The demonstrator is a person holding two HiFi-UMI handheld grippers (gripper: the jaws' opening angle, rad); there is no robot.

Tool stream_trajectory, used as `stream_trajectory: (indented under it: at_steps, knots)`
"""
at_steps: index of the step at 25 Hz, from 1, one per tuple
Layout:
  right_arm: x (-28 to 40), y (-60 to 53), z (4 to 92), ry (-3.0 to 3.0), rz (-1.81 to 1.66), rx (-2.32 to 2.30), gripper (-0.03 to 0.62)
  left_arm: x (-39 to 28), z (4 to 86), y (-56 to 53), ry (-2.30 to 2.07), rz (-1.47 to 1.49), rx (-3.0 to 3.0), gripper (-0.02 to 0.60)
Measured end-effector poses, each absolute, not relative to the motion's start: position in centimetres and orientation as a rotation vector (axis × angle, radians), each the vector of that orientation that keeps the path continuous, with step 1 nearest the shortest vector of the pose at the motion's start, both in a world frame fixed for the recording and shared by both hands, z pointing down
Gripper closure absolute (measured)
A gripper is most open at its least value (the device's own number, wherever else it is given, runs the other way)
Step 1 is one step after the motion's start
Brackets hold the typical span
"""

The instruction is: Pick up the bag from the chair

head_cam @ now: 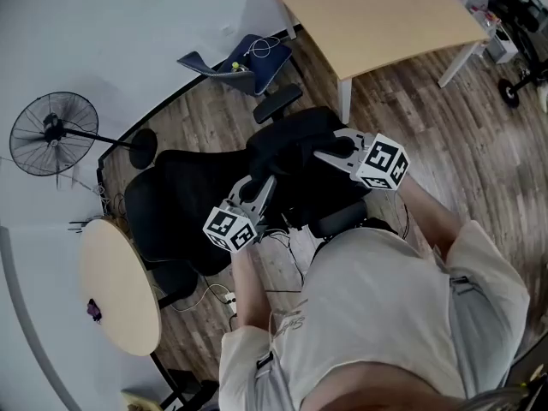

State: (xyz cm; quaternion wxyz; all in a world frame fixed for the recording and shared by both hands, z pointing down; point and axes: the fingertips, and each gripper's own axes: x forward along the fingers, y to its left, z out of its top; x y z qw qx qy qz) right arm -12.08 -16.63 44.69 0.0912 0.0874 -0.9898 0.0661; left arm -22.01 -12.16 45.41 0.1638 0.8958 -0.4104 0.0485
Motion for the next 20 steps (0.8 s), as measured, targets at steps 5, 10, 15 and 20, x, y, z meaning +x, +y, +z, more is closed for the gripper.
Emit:
stream_trajectory:
  at_steps: [5, 10, 15, 20]
  knots:
    - [-12.4, -17.5, 41.5, -2.957, 0.05, 0.227, 0.563, -21.9, 42.0, -12.6, -1.195, 0.053, 2.607, 0.528]
    - [-12.1, -17.5, 39.0, -2.968, -0.033, 0.188, 0.563, -21.4, 39.3, -12.3, -1.227, 0.02, 2.639, 0.528]
    - [-11.6, -17.3, 37.6, -3.015, -0.033, 0.193, 0.563, -20.8, 37.4, -11.9, -1.215, -0.023, 2.678, 0.528]
    - [-11.3, -16.8, 36.9, -3.033, -0.044, 0.206, 0.565, -20.5, 36.8, -11.5, -1.252, 0.014, 2.708, 0.528]
